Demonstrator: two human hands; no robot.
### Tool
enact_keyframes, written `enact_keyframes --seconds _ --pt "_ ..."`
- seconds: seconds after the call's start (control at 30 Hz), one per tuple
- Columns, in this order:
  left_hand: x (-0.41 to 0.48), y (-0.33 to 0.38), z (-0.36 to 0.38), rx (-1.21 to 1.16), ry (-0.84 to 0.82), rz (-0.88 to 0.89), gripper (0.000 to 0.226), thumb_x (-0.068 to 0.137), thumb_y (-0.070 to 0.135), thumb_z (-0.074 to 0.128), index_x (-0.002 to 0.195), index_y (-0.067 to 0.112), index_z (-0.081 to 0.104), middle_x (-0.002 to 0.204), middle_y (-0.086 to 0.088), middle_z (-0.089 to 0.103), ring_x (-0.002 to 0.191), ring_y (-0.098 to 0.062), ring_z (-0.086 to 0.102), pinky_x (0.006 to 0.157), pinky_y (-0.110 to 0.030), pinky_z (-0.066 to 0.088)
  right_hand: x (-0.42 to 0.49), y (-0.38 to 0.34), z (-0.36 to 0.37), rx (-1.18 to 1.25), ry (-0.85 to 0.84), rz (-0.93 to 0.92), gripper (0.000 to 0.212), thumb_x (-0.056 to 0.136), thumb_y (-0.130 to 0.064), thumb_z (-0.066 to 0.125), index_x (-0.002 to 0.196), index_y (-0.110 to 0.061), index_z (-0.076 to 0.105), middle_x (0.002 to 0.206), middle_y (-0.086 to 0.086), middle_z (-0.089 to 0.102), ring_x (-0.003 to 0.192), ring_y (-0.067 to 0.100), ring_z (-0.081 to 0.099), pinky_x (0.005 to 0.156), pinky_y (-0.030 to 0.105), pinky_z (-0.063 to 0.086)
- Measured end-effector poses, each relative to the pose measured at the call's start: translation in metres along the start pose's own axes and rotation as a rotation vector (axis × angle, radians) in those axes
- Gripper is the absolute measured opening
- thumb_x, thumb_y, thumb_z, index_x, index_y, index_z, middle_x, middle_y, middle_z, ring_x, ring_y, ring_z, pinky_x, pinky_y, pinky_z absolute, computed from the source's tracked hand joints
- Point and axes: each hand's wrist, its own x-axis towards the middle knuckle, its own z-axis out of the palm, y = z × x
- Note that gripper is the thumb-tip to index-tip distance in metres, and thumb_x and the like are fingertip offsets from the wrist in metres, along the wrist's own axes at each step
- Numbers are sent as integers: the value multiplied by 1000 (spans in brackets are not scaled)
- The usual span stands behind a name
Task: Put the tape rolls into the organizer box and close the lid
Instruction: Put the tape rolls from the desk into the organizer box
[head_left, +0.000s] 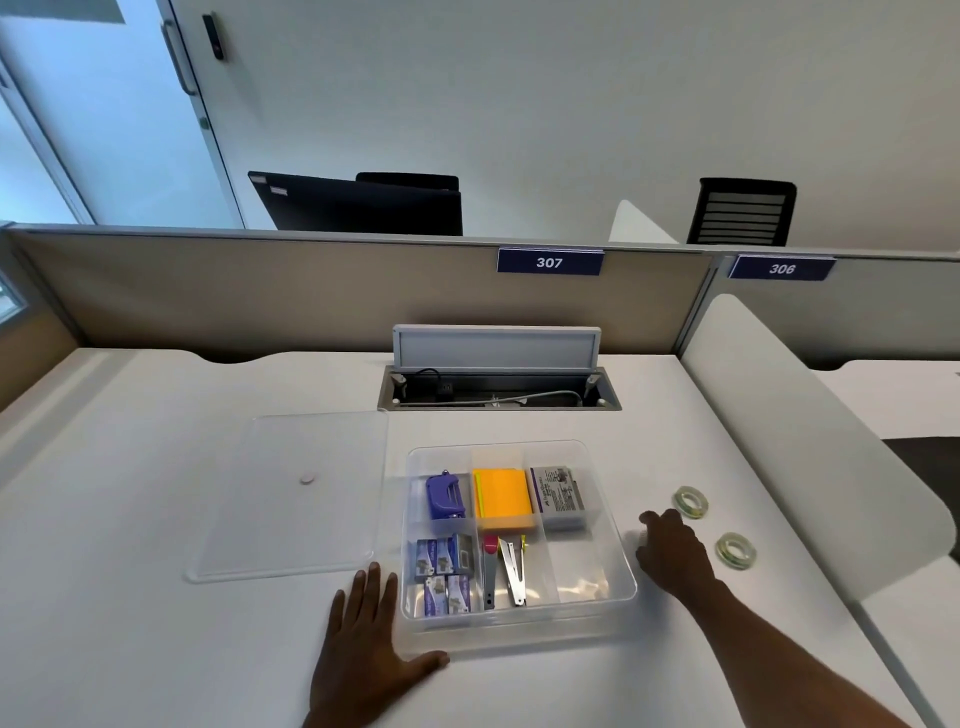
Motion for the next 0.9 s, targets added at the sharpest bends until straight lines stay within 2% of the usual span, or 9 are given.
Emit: enact_keyframes --seconds 0.1,0.17,0.23,0.33,0.43,0.5,0.6,0.77,0.9 --pt "0 0 0 -3 -12 1 127 52 101 27 149 22 2 157 -3 -13 143 -17 -17 108 -30 -27 10 -10 -15 189 137 -52 44 78 -3 58 122 1 54 113 24 53 101 41 57 86 44 50" --pt "-1 1 -1 2 -16 -1 125 54 100 27 148 22 3 156 -3 -12 143 -17 -16 109 -30 -25 17 -22 -28 278 208 -117 43 76 -1 61 118 2 56 114 25 55 99 42 58 86 45 51" --pt "-2 1 -2 1 -6 -3 124 56 99 29 148 21 5 157 -3 -9 144 -18 -13 110 -30 -23 20 -36 -39 404 235 -198 40 74 -1 65 114 0 59 111 22 57 96 38 60 83 40 52" --pt "-3 1 -1 12 10 -5 123 56 99 28 147 22 -4 156 -2 -12 144 -17 -13 117 -36 -14 17 -59 -49 383 86 -362 37 76 -13 65 112 -8 59 107 14 58 95 28 59 80 30 48" --pt "-3 1 0 15 22 -10 123 57 98 27 146 21 -8 155 -1 -14 144 -17 -14 119 -40 -6 5 -75 -46 265 -162 -450 32 76 -26 61 105 -11 61 105 10 61 95 26 59 80 31 49" --pt "-3 2 0 19 20 -10 124 57 98 27 147 19 -4 156 -2 -13 144 -17 -13 119 -39 -6 -3 -79 -38 229 -239 -468 31 76 -25 57 103 -9 62 107 11 63 98 27 61 83 32 50" --pt "-2 2 0 19 25 -10 125 57 98 26 147 18 -5 155 -2 -15 144 -17 -13 119 -39 -6 -14 -80 -23 198 -281 -441 34 81 -21 55 112 -10 59 121 14 59 107 28 59 92 33 49" --pt "-2 2 1 15 23 -11 124 57 99 25 148 20 -4 154 -1 -17 145 -18 -12 119 -39 -6 -26 -80 -6 177 -269 -402 35 93 -16 48 127 -9 50 130 16 52 119 29 53 104 34 42" --pt "-1 0 2 6 25 -15 124 57 98 26 148 20 -2 154 0 -16 144 -16 -12 119 -39 -5 -26 -82 -3 227 -257 -351 39 94 -18 46 133 -10 44 134 15 49 122 30 50 103 36 42"
